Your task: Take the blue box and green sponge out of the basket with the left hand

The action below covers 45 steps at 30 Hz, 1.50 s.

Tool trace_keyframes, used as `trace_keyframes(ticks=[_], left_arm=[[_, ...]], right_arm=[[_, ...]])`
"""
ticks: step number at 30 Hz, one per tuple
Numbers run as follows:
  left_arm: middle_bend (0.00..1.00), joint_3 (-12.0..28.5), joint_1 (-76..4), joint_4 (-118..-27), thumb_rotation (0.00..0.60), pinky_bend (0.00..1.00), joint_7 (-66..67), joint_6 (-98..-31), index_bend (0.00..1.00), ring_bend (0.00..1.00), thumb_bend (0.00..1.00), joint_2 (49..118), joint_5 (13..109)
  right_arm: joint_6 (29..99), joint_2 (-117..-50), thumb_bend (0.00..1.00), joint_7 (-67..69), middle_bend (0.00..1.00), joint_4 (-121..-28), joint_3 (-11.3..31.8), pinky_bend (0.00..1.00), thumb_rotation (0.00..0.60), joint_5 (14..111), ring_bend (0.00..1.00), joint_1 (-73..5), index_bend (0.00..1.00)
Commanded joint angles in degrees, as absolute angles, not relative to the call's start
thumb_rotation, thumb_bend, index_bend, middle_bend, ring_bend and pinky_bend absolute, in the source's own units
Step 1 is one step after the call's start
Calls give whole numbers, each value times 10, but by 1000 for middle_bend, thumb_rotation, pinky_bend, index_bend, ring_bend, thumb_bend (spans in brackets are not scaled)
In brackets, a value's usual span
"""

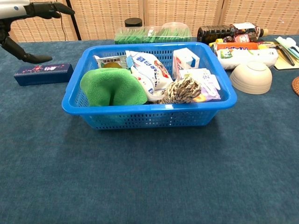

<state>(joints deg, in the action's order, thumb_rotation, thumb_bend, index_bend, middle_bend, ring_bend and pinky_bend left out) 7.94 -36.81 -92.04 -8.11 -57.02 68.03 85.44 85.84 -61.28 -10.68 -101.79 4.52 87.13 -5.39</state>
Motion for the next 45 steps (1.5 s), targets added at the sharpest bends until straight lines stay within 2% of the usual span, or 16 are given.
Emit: trace_keyframes(ticks=[1, 13, 14, 16, 17, 19, 22, 29, 31, 34, 36, 38, 40, 42, 45], left_arm=[[0, 63, -378, -951, 600, 0, -40, -555, 0, 0, 296, 682, 857], [0, 60, -388, -956, 600, 7, 19, -564, 0, 0, 296, 747, 850], [0, 62, -389, -956, 600, 24, 28, -565, 0, 0, 296, 752, 846], [24, 66, -391, -955, 600, 126, 51, -567, 7, 10, 296, 763, 835], [54, 67, -391, -956, 600, 170, 59, -568, 25, 30, 296, 766, 830], [172, 70, -392, -955, 600, 275, 79, -570, 120, 138, 296, 774, 820], [278, 72, -395, -954, 600, 346, 99, -569, 245, 270, 296, 785, 806], [363, 77, -406, -948, 600, 378, 127, -562, 355, 339, 296, 809, 785], [457, 78, -405, -946, 600, 428, 134, -569, 455, 406, 296, 815, 784], [539, 78, -404, -946, 600, 504, 141, -576, 551, 480, 309, 820, 781], [576, 80, -403, -947, 600, 564, 146, -582, 595, 517, 373, 822, 779], [610, 82, -401, -946, 600, 612, 147, -591, 636, 548, 510, 826, 780], [643, 84, -399, -945, 600, 651, 143, -599, 679, 579, 711, 828, 781], [661, 84, -398, -946, 600, 672, 137, -602, 705, 597, 838, 827, 783], [679, 84, -398, -946, 600, 692, 127, -604, 732, 616, 961, 822, 787]], right_arm=[[857, -613, 0, -107, 0, -1018, 45, 0, 600, 871, 0, -54, 0], [855, -613, 0, -106, 0, -1017, 45, 0, 600, 869, 0, -55, 0], [856, -613, 0, -105, 0, -1017, 45, 0, 600, 870, 0, -55, 0], [857, -612, 0, -104, 0, -1018, 45, 0, 600, 870, 0, -55, 0], [857, -612, 0, -103, 0, -1018, 46, 0, 600, 869, 0, -54, 0], [857, -612, 0, -102, 0, -1017, 46, 0, 600, 869, 0, -54, 0], [855, -611, 0, -101, 0, -1017, 46, 0, 600, 868, 0, -55, 0], [855, -610, 0, -99, 0, -1017, 46, 0, 600, 867, 0, -55, 0], [856, -610, 0, -98, 0, -1017, 47, 0, 600, 867, 0, -55, 0], [856, -610, 0, -98, 0, -1017, 46, 0, 600, 867, 0, -55, 0], [854, -610, 0, -98, 0, -1017, 46, 0, 600, 867, 0, -56, 0], [854, -609, 0, -97, 0, -1017, 46, 0, 600, 868, 0, -56, 0], [854, -609, 0, -97, 0, -1017, 46, 0, 600, 868, 0, -56, 0], [854, -609, 0, -97, 0, -1017, 46, 0, 600, 868, 0, -55, 0], [854, -609, 0, -98, 0, -1018, 45, 0, 600, 869, 0, -56, 0]])
